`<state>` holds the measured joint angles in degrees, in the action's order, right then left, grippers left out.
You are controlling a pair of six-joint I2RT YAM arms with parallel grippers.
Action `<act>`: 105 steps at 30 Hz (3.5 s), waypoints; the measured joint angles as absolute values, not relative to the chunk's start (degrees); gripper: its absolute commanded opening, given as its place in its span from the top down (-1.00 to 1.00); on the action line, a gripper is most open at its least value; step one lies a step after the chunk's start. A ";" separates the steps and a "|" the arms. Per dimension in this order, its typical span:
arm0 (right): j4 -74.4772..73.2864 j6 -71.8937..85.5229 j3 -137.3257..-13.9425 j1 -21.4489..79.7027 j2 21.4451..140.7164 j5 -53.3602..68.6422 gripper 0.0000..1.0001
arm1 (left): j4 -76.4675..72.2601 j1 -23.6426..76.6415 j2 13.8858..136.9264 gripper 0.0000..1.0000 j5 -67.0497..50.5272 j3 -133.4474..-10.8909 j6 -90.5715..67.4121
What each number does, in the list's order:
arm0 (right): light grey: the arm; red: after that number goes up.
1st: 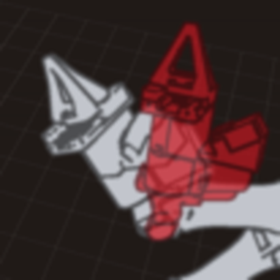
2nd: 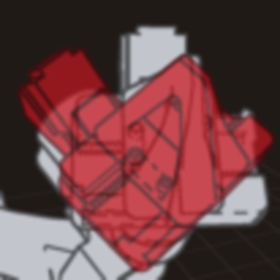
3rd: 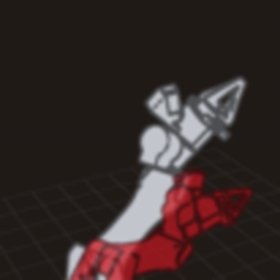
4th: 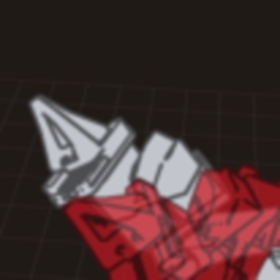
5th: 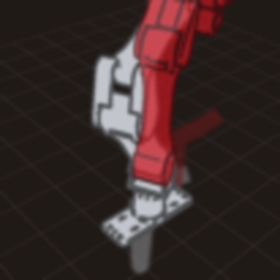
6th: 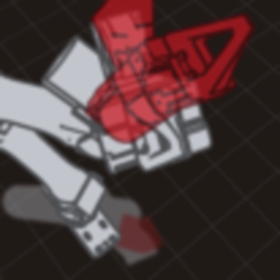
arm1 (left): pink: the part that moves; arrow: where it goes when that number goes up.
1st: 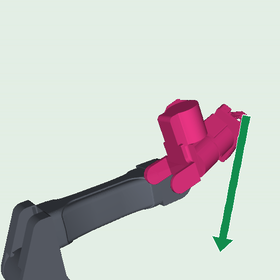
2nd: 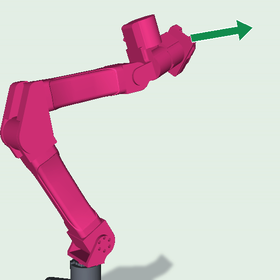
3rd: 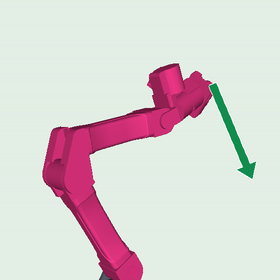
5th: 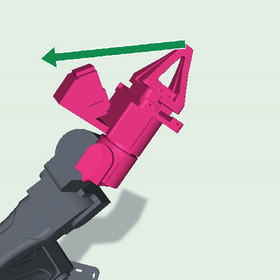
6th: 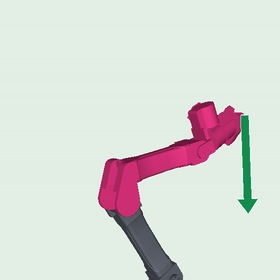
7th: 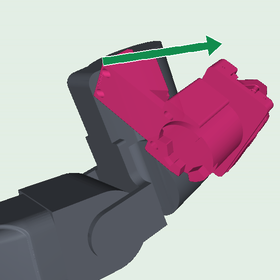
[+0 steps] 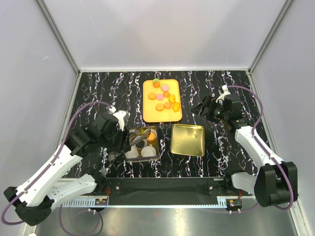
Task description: Pack the cookies
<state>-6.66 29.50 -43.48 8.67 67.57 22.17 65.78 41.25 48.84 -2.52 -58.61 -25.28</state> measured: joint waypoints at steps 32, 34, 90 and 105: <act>-6.66 29.50 -43.48 8.67 67.46 23.33 -0.99 | 48.56 41.12 104.68 -0.03 6.63 -94.52 -16.88; -6.66 29.50 -43.48 8.67 67.46 23.35 -0.99 | 48.18 41.04 105.10 -0.03 6.79 -94.61 -16.80; -6.68 29.50 -43.48 8.67 67.35 23.53 -0.99 | 47.97 39.00 112.31 0.27 4.54 -99.04 -14.79; -6.66 29.50 -43.48 8.67 67.35 23.53 -0.99 | 51.00 39.00 110.06 0.30 4.60 -102.96 -14.55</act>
